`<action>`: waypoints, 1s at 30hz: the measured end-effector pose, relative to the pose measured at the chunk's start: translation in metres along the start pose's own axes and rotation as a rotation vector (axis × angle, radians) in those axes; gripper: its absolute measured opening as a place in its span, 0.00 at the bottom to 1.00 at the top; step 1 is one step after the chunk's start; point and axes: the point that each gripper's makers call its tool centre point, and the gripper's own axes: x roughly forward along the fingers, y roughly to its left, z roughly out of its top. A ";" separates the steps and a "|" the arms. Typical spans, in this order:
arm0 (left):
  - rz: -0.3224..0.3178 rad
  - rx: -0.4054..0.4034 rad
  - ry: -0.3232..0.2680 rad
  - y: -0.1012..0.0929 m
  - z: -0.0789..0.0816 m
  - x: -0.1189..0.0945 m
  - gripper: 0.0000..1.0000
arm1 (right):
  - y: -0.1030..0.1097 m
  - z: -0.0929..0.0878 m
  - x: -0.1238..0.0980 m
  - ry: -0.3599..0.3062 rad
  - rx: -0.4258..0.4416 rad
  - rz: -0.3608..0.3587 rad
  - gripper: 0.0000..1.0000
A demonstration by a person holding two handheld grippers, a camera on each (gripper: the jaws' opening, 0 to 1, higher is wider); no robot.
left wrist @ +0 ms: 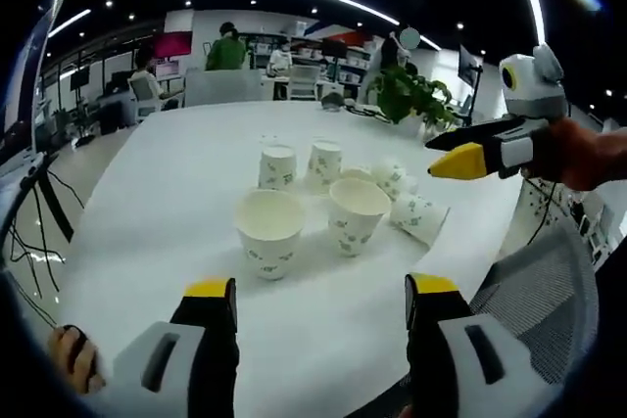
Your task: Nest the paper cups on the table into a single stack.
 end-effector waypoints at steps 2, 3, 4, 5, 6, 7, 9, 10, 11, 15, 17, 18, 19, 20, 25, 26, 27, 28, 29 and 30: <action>0.003 0.000 0.003 0.001 -0.001 0.000 0.68 | 0.011 0.012 0.007 -0.002 -0.059 0.047 0.70; 0.003 0.000 0.004 0.000 -0.001 0.000 0.68 | 0.016 0.017 0.009 -0.001 -0.072 0.069 0.68; 0.004 0.000 0.007 0.000 -0.002 0.000 0.68 | 0.025 0.024 0.013 -0.006 -0.084 0.105 0.67; 0.004 0.001 0.011 0.001 -0.002 0.000 0.68 | 0.036 0.031 0.016 -0.015 -0.097 0.148 0.65; 0.004 0.002 0.015 0.001 -0.003 0.001 0.68 | 0.044 0.034 0.018 -0.008 -0.111 0.176 0.65; 0.004 0.003 0.015 0.001 -0.003 0.002 0.68 | 0.052 0.037 0.022 0.003 -0.146 0.205 0.64; 0.009 0.009 0.019 0.002 -0.004 0.002 0.68 | 0.062 0.040 0.027 0.018 -0.204 0.229 0.64; 0.009 0.009 0.020 0.002 -0.005 0.002 0.68 | 0.070 0.043 0.031 0.021 -0.236 0.246 0.63; 0.009 0.008 0.021 0.003 -0.005 0.003 0.68 | 0.075 0.045 0.035 0.024 -0.244 0.262 0.62; 0.015 0.011 0.024 0.004 -0.006 0.003 0.69 | 0.089 0.043 0.054 0.066 -0.322 0.321 0.59; 0.013 0.017 0.023 0.003 -0.006 0.004 0.69 | 0.093 0.038 0.064 0.101 -0.375 0.357 0.58; 0.013 0.020 0.024 0.003 -0.006 0.004 0.69 | 0.095 0.036 0.068 0.117 -0.401 0.367 0.58; 0.014 0.025 0.024 0.002 -0.006 0.004 0.69 | 0.098 0.033 0.072 0.137 -0.442 0.380 0.58; 0.016 0.035 0.023 0.002 -0.005 0.004 0.69 | 0.100 0.030 0.075 0.155 -0.469 0.390 0.57; 0.018 0.032 0.027 0.004 -0.006 0.005 0.69 | 0.106 0.019 0.090 0.214 -0.584 0.425 0.53; 0.020 0.025 0.026 0.005 -0.006 0.005 0.69 | 0.108 0.014 0.096 0.240 -0.610 0.433 0.53; 0.021 0.024 0.026 0.006 -0.007 0.005 0.69 | 0.108 0.013 0.099 0.250 -0.630 0.433 0.52; 0.022 0.023 0.026 0.006 -0.007 0.005 0.69 | 0.107 0.010 0.104 0.261 -0.653 0.442 0.51; 0.021 0.021 0.026 0.005 -0.007 0.005 0.69 | 0.109 0.006 0.105 0.280 -0.665 0.454 0.50; 0.021 0.022 0.026 0.005 -0.007 0.005 0.69 | 0.111 0.003 0.107 0.291 -0.677 0.462 0.48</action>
